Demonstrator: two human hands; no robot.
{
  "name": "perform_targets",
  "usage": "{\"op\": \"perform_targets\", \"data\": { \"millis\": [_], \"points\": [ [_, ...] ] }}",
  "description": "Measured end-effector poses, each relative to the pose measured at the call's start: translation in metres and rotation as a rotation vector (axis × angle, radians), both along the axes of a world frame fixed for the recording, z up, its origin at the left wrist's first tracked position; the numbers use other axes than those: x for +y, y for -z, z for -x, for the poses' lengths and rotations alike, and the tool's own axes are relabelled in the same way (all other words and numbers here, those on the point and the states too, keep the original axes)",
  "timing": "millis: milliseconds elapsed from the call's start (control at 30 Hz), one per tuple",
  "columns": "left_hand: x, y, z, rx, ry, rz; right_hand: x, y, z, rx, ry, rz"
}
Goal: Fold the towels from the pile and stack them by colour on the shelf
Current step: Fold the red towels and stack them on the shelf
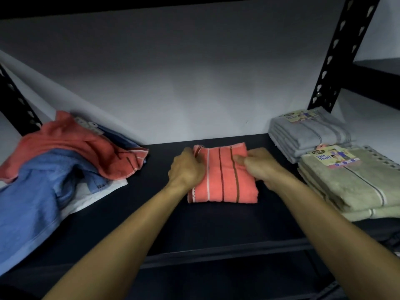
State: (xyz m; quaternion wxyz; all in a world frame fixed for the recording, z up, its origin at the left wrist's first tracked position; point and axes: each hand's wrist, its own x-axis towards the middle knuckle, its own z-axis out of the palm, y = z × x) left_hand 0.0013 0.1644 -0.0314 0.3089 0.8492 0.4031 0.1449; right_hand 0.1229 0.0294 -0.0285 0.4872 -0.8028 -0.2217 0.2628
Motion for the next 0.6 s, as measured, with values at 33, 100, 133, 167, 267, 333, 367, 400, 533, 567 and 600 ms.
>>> {"op": "perform_targets", "data": {
  "millis": [33,100,133,167,267,333,367,400,533,567,600],
  "points": [
    [-0.001,0.002,-0.003,0.050,-0.026,-0.055,0.006,0.004,-0.002,-0.047,0.037,0.035],
    [-0.002,0.007,-0.009,0.115,-0.070,-0.146,0.014,0.010,-0.004,-0.169,0.083,0.163],
    [-0.002,0.009,-0.011,0.135,-0.091,-0.175,0.018,0.013,-0.004,-0.229,0.098,0.228],
    [-0.002,0.011,-0.014,0.154,-0.112,-0.191,0.021,0.016,-0.004,-0.276,0.109,0.283],
    [0.002,0.010,-0.019,0.220,-0.171,-0.155,0.025,0.018,0.001,-0.399,0.130,0.425],
    [0.007,0.005,-0.019,0.240,-0.190,-0.086,0.024,0.015,0.002,-0.420,0.134,0.492],
    [0.011,0.002,-0.020,0.229,-0.172,-0.025,0.023,0.013,0.000,-0.399,0.125,0.505],
    [0.016,0.000,-0.022,0.201,-0.134,0.060,0.022,0.009,0.000,-0.356,0.111,0.504],
    [0.026,-0.015,-0.022,0.063,-0.081,0.522,0.025,0.000,-0.006,-0.191,0.115,0.414],
    [0.027,-0.017,-0.022,0.059,-0.091,0.608,0.026,-0.001,-0.006,-0.151,0.131,0.388],
    [0.028,-0.019,-0.022,0.064,-0.095,0.669,0.027,-0.002,-0.007,-0.107,0.140,0.354]
  ]
}}
